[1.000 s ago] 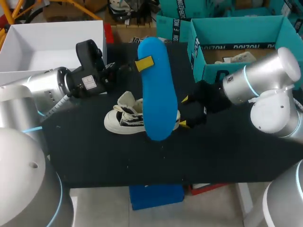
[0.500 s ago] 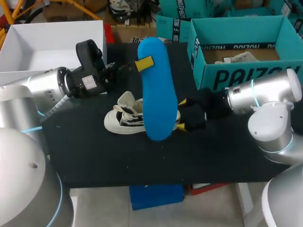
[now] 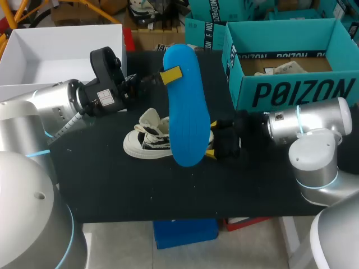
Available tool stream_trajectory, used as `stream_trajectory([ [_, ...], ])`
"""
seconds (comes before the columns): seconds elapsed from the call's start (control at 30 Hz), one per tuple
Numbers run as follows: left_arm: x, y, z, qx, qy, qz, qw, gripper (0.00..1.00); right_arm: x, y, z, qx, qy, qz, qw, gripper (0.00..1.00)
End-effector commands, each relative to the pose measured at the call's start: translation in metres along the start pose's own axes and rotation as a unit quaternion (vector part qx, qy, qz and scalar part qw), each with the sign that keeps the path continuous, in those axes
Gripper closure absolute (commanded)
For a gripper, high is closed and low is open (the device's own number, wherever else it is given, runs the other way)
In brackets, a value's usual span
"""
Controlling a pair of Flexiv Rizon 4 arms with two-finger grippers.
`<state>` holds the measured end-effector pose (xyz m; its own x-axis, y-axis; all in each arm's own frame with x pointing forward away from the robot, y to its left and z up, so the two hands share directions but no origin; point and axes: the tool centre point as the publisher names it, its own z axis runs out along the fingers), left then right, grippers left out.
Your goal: Take the shoe out of the shoebox, open the shoe tongue, remove and reinsert the insole, then place the shoe into the shoebox
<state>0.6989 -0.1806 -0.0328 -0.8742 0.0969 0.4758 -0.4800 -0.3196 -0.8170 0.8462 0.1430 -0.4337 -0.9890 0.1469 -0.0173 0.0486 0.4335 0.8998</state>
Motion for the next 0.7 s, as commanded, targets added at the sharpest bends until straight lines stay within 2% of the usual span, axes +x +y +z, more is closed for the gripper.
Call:
stream_trajectory([
  [0.03, 0.0006, 0.001, 0.0006, 0.001, -0.001, 0.001, 1.0, 1.0, -0.0018, -0.0006, 0.0069, -0.004, 0.002, -0.001, 1.0, 0.0],
  [0.57, 0.0006, 0.001, 0.0006, 0.001, -0.001, 0.001, 1.0, 1.0, -0.0038, 0.0018, 0.0141, -0.006, 0.011, -0.002, 1.0, 0.0],
  [0.7, 0.0006, 0.001, 0.0006, 0.001, -0.001, 0.001, 1.0, 1.0, -0.0031, 0.0023, 0.0125, 0.013, 0.019, -0.002, 1.0, 0.0],
])
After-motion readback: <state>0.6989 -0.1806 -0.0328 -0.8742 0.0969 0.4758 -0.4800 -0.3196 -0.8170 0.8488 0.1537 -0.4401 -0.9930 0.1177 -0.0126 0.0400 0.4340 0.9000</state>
